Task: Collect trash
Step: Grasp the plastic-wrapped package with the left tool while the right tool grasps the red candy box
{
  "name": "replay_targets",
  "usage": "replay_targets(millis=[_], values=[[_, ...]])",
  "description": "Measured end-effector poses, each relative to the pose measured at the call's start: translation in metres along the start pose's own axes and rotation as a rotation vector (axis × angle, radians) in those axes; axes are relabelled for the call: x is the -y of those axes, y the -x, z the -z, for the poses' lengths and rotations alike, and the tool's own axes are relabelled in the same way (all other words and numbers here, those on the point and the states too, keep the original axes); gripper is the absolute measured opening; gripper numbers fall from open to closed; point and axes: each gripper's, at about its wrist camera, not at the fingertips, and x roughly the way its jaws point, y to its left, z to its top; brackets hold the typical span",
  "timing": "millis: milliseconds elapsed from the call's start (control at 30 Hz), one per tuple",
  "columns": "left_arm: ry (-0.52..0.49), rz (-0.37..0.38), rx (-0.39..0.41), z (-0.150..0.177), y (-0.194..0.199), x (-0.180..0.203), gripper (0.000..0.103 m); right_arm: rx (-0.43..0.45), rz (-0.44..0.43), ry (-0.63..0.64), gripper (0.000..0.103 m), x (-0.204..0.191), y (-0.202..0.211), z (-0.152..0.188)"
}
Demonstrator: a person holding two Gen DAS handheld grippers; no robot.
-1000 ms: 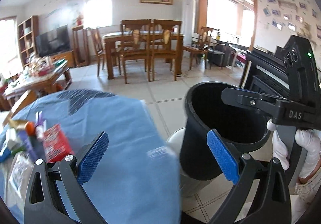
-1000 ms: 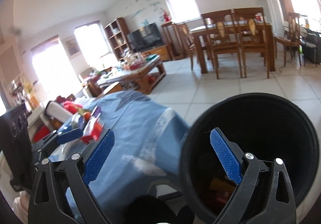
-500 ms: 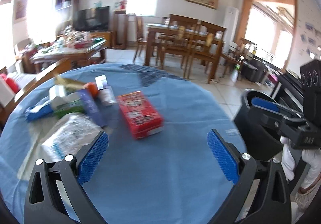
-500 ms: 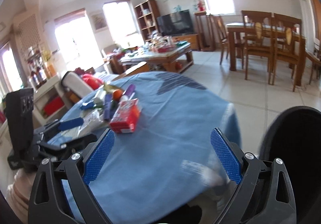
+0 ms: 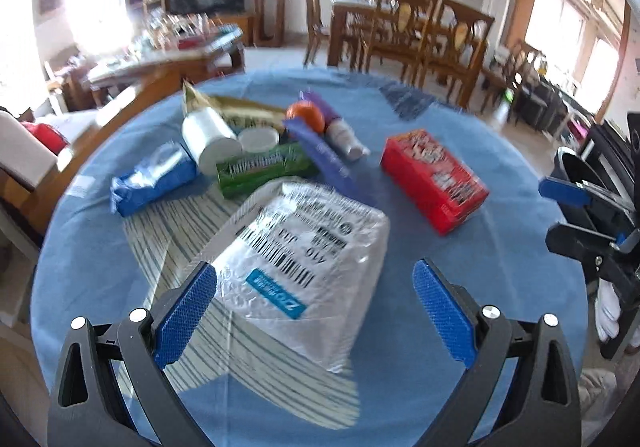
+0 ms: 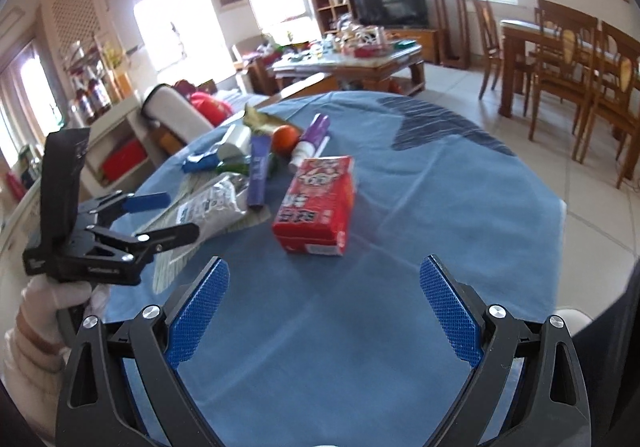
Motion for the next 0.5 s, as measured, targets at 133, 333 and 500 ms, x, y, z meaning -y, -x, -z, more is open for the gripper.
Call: replay_targets(millis=[133,333,500], values=[[-0.028,0.013,-0.034,-0.002,-0.007,-0.006,0.098,-0.035,-0.013,0.000,0.095,-0.007,-0.023,-0.010],[-0.089,0.039,-0.075,-0.005,-0.014,-0.001,0.098,-0.071,-0.014,0.000,0.095,-0.013,-0.049,-0.025],[-0.111,0.023,-0.094,-0.009,-0.020,-0.002,0.098,-0.089,0.003,0.019,0.095,-0.020,-0.063,-0.033]])
